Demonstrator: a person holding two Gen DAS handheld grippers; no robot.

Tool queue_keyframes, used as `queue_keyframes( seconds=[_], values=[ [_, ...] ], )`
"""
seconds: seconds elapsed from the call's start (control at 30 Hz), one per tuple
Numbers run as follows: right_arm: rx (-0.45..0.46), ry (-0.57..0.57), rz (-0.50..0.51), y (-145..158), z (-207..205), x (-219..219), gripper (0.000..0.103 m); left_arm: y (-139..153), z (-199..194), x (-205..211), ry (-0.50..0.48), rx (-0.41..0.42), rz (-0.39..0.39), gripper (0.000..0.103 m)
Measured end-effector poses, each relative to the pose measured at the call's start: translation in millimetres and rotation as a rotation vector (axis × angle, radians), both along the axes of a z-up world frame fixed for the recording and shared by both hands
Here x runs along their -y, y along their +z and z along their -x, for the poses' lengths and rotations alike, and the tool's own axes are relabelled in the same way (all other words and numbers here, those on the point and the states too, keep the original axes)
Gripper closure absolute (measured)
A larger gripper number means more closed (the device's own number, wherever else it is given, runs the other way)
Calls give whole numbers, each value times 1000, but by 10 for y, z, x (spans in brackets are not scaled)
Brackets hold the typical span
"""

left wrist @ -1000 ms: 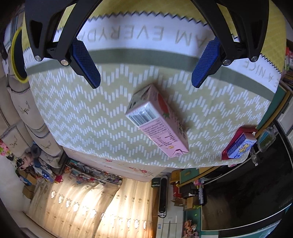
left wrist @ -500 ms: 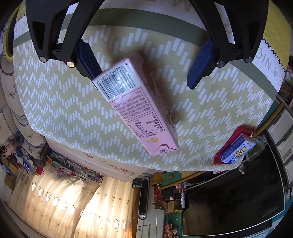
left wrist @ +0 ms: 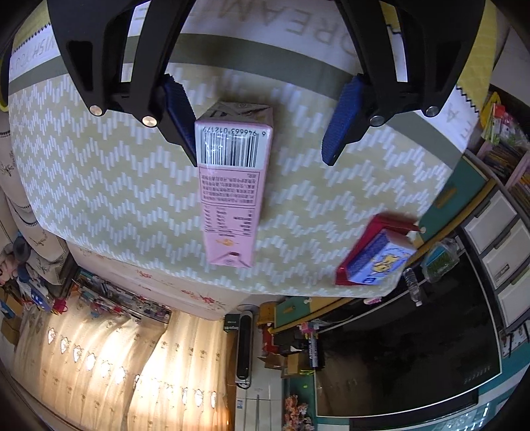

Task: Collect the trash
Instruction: 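Grasp the pink strawberry juice box with the left gripper and lift it, then carry the juice box to the bin and drop it in with the left gripper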

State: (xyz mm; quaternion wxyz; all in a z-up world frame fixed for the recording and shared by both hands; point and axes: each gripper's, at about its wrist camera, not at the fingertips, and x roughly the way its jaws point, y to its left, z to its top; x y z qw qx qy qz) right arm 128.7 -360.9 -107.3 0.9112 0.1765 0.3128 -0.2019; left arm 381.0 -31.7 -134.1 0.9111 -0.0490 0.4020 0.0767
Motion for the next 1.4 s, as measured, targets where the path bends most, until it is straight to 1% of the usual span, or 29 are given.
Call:
queue_keyframes(
  seconds=[0.13,0.2,0.23,0.27,0.3,0.33,0.37,0.47,0.53,0.7,0.8,0.97,1.1,1.23,1.4],
  values=[
    [-6,7,-1,-13,-15,-19,39,-26,-33,-60,-11,-7,-7,31],
    [-8,8,4,-8,-22,-28,39,-49,-59,-27,-27,-12,-20,35],
    [-6,8,2,-4,-20,-27,39,-75,-80,-8,-40,-24,-18,38],
    [-6,7,2,-9,-23,-30,39,-93,-94,3,-46,-31,-15,45],
    [-5,6,3,-5,-26,-36,39,-115,-106,16,-53,-40,-11,49],
    [-5,6,4,-4,-26,-39,39,-139,-117,29,-60,-47,-6,57],
    [-4,5,4,-4,-23,-40,39,-149,-116,43,-64,-46,-5,60],
    [-2,1,3,6,-7,-25,39,-110,-51,91,-78,-20,-19,62],
    [0,-1,4,14,12,-10,39,-33,31,137,-92,9,-33,63],
    [14,0,4,53,75,-2,39,265,352,300,-163,86,-52,63],
    [24,-2,7,87,140,5,39,459,612,458,-230,122,-50,63],
    [50,-18,10,164,318,62,39,723,1082,869,-376,158,-33,63],
    [70,-34,13,222,467,134,39,837,1344,1279,-491,164,0,63],
    [85,-59,25,273,653,240,39,898,1571,1832,-631,163,25,63],
    [104,-127,38,333,979,494,39,862,1721,2609,-805,118,50,63]
  ],
)
